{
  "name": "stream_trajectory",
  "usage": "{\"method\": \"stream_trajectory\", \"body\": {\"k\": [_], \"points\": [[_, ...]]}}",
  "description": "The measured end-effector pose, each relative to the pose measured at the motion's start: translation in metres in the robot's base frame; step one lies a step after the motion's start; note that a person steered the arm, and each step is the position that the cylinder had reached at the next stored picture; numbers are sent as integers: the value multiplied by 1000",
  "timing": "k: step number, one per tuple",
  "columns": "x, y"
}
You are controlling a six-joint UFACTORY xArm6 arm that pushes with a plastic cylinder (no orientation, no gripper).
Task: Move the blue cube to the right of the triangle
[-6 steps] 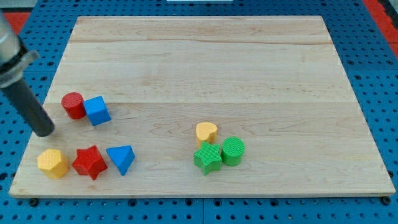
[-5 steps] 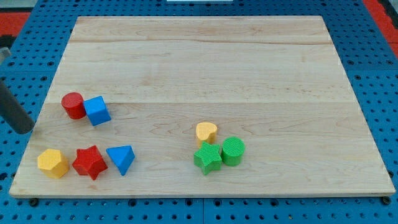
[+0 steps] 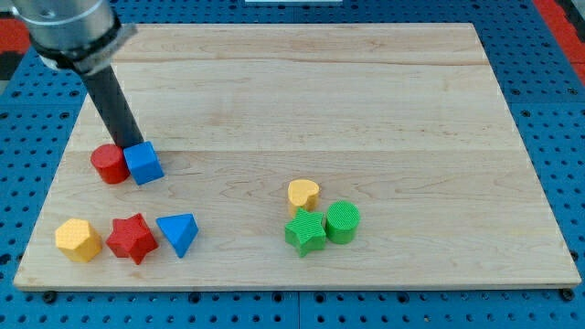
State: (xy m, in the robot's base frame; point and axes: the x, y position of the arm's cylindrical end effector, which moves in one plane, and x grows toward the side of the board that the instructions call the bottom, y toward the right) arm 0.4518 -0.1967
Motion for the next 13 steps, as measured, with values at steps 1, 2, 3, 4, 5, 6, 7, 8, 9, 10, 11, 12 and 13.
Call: {"method": "stream_trajectory", "body": {"k": [1, 2, 3, 4, 5, 6, 7, 8, 9, 10, 11, 12, 13], "points": [[26, 20], [34, 31], [40, 31], [46, 8], [46, 10], [46, 41], [48, 69], [46, 45], [55, 23], [57, 48], [57, 88], [57, 120], [57, 134]]}}
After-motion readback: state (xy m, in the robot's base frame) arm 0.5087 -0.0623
